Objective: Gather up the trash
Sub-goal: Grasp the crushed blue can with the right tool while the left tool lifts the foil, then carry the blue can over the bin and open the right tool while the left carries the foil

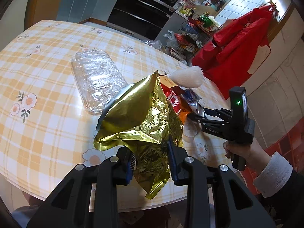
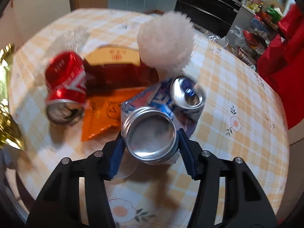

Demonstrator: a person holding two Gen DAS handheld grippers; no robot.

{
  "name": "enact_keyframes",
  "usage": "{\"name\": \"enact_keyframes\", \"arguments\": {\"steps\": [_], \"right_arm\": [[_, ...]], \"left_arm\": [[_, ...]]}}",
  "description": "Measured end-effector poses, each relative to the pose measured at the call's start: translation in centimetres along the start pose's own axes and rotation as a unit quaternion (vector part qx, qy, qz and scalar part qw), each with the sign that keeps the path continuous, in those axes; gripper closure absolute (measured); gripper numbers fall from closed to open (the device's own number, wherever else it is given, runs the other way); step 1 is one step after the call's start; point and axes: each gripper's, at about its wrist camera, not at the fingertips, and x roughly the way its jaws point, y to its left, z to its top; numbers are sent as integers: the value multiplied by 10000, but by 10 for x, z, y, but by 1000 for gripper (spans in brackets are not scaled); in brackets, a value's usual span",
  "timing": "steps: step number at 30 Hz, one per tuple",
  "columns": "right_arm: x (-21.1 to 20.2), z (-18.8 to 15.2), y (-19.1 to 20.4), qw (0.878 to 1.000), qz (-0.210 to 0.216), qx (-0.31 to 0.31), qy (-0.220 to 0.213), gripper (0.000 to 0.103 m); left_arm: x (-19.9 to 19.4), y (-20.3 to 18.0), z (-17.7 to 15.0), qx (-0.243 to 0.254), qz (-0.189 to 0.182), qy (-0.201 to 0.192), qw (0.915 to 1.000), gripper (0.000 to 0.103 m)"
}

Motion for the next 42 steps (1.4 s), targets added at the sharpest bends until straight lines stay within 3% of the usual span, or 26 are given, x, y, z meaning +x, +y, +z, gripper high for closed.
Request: {"name": "enact_keyframes", "arguments": {"steps": [5, 7, 14, 23, 32, 42], "right_arm": [[-33, -12, -20, 9942, 354, 956, -348, 56], [-42, -20, -25, 9902, 419, 1264, -412, 69], [-77, -46, -23, 9805, 470, 1776, -701, 73], [-133, -59, -1, 9730, 493, 1917, -1190, 78], [-191, -75, 59, 9707, 816, 1686, -1508, 78], [-207, -104, 126, 9749, 1246, 1459, -1127, 78]], "left_arm": [[-11, -1, 0, 56, -67, -57, 9999, 73], [-16, -2, -1, 42, -78, -88, 9999, 73], [-37, -7, -8, 92, -106, -201, 9997, 73], [-73, -12, -15, 244, -152, -427, 9987, 73], [-127, -6, -37, 414, -60, -642, 9971, 73], [-175, 17, -73, 341, 85, -788, 9963, 73]]}}
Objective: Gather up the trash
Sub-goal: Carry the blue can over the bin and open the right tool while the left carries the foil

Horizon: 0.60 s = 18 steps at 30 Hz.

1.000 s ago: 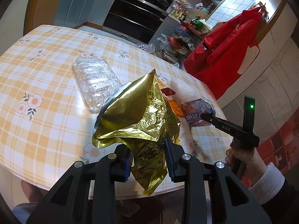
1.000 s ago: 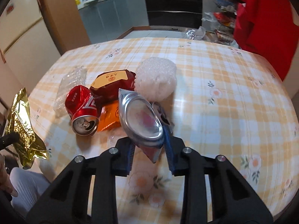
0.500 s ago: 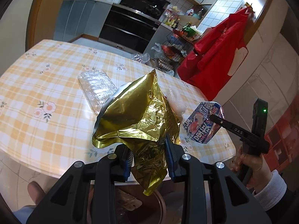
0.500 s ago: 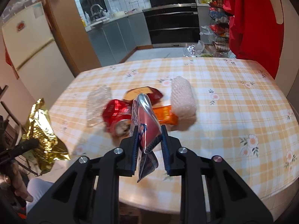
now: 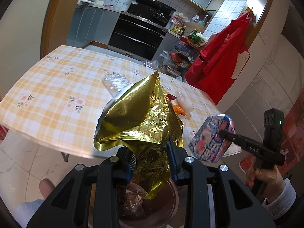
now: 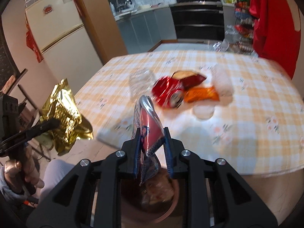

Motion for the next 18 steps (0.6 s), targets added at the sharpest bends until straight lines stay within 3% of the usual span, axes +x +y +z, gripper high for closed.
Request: {"name": "enact_keyframes", "arguments": {"steps": [11, 13, 18], "right_arm": [[14, -36, 30, 9972, 175, 14, 727, 77], [21, -43, 31, 9958, 189, 57, 892, 67], [25, -53, 37, 9950, 222, 81, 973, 56]], "left_arm": [[-31, 8, -14, -114, 14, -185, 9998, 73], [-33, 9, -15, -157, 1, -186, 9997, 73], [-37, 10, -17, -159, -9, -189, 9997, 73]]}}
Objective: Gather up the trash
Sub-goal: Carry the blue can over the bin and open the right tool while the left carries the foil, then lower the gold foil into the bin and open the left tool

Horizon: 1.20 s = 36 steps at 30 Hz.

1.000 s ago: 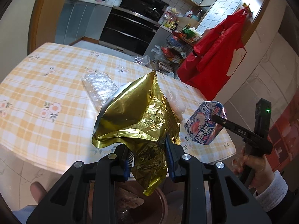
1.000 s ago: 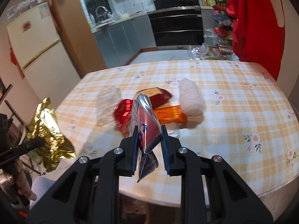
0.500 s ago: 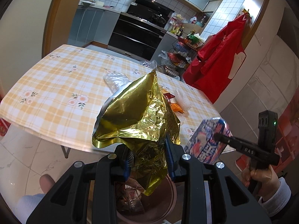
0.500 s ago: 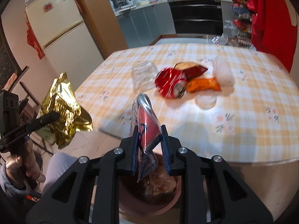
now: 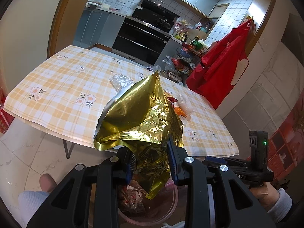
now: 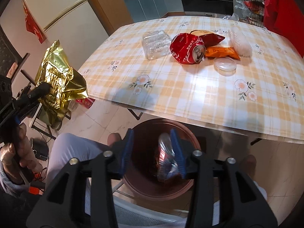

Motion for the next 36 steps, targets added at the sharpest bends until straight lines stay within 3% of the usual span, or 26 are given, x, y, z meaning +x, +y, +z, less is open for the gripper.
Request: {"name": "enact_keyframes", "arguments": {"steps": [2, 4, 6, 9, 18, 28, 30, 31, 32, 36], "right_arm": [[-5, 1, 1, 9999, -13, 10, -121, 50], [-12, 5, 0, 9996, -91, 19, -277, 33], [-21, 9, 0, 9986, -204, 8, -488, 23], [-31, 15, -1, 9969, -339, -37, -713, 13], [-55, 24, -24, 9907, -645, 151, -1192, 8], [-62, 20, -56, 9872, -923, 391, -1241, 8], [-61, 20, -60, 9868, -945, 433, -1239, 8], [-60, 20, -61, 9867, -954, 450, -1235, 8], [-60, 20, -62, 9867, -956, 458, -1228, 8], [-54, 20, -63, 9874, -977, 465, -1155, 8]], "left_arm": [[0, -1, -1, 34, 1, 25, 10000, 73], [1, -2, -4, 58, 3, 78, 10000, 73], [4, -3, -5, 69, 4, 124, 9999, 73], [10, -6, -8, 117, -8, 245, 9996, 73], [42, -25, -22, 515, -66, 815, 9953, 73], [82, -44, -33, 795, -256, 1337, 9875, 73], [86, -45, -33, 839, -289, 1365, 9867, 64], [87, -45, -31, 874, -243, 1324, 9870, 49], [86, -45, -31, 886, -219, 1252, 9879, 40], [80, -38, -25, 860, -65, 977, 9915, 32]]}}
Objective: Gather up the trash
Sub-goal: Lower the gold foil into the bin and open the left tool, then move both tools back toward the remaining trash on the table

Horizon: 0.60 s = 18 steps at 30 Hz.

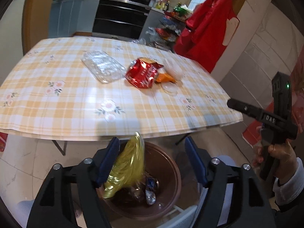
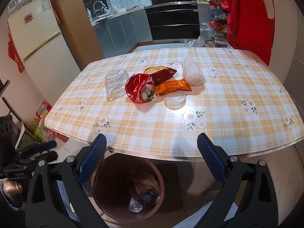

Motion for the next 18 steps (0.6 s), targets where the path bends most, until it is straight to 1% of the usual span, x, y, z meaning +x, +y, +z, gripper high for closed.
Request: {"name": "enact_keyframes", "arguments": {"steps": [6, 8, 10, 18], "right_arm": [[7, -3, 5, 9999, 11, -63, 88, 8], [9, -4, 5, 9999, -1, -68, 102, 8], [10, -5, 4, 9999, -23, -61, 120, 8], [14, -7, -5, 9997, -174, -38, 147, 7]], "left_arm": [[-12, 20, 6, -346, 203, -245, 9989, 29], [-16, 25, 7, -421, 290, -314, 9982, 25], [-20, 30, 8, -487, 373, -392, 9973, 23], [-26, 45, 16, -557, 649, -522, 9950, 23]]}}
